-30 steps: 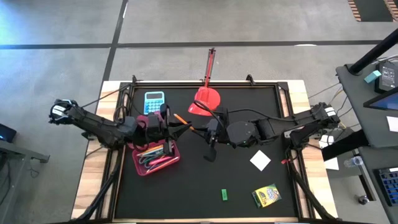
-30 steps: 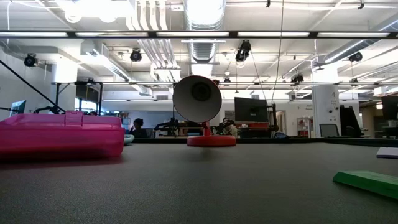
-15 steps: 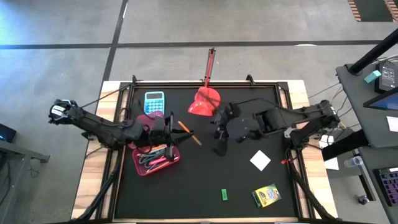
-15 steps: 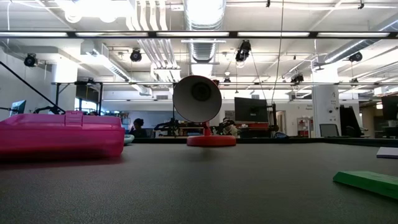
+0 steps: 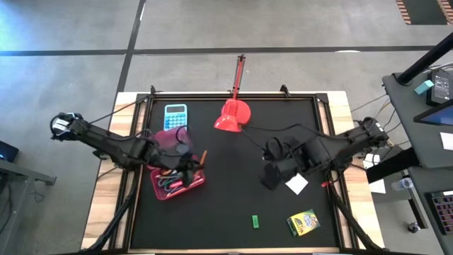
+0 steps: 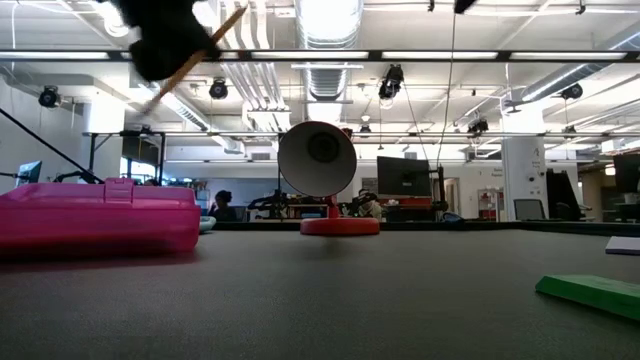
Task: Pack school essentials
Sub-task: Put the orange pencil into the red supply box, then put the green eraser into the red supply box
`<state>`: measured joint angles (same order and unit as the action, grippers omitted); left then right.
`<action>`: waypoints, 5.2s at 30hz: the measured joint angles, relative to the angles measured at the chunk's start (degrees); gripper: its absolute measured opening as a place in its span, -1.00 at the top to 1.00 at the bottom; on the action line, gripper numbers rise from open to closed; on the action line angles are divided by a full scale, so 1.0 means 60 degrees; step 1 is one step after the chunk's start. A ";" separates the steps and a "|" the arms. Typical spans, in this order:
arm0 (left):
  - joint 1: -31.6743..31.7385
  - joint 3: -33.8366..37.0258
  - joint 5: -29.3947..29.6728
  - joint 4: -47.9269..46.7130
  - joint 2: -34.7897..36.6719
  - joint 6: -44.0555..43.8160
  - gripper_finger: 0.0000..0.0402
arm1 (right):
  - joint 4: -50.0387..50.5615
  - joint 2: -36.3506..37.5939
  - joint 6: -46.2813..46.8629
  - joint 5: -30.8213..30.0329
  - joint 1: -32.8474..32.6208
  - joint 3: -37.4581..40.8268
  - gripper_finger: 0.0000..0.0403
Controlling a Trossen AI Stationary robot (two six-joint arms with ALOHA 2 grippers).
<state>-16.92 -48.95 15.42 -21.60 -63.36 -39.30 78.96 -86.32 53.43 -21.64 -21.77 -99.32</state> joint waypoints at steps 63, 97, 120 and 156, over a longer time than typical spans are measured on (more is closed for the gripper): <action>-0.0012 0.0664 -0.3059 -0.3949 -0.0932 0.0162 0.27 | -0.4495 -0.4982 1.0503 0.2089 -0.2518 0.0786 -0.08; -0.0019 0.0202 -0.3052 0.2352 0.2565 0.0945 0.27 | -0.2951 -0.6328 0.9628 0.2362 -0.2544 -0.0361 0.77; -0.0139 0.0701 -0.3720 0.1688 0.0882 0.3366 0.27 | -0.0967 -0.6248 0.6974 -0.2977 -0.2001 -0.3991 0.78; 0.0724 0.0340 0.0032 0.8110 -0.1800 0.4872 -0.26 | 0.0422 -0.4622 0.3161 -0.5657 -0.0375 -0.5881 0.78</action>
<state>-12.58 -46.91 15.61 27.06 -74.16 -10.07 81.49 -114.05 72.40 -55.58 -24.02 -134.61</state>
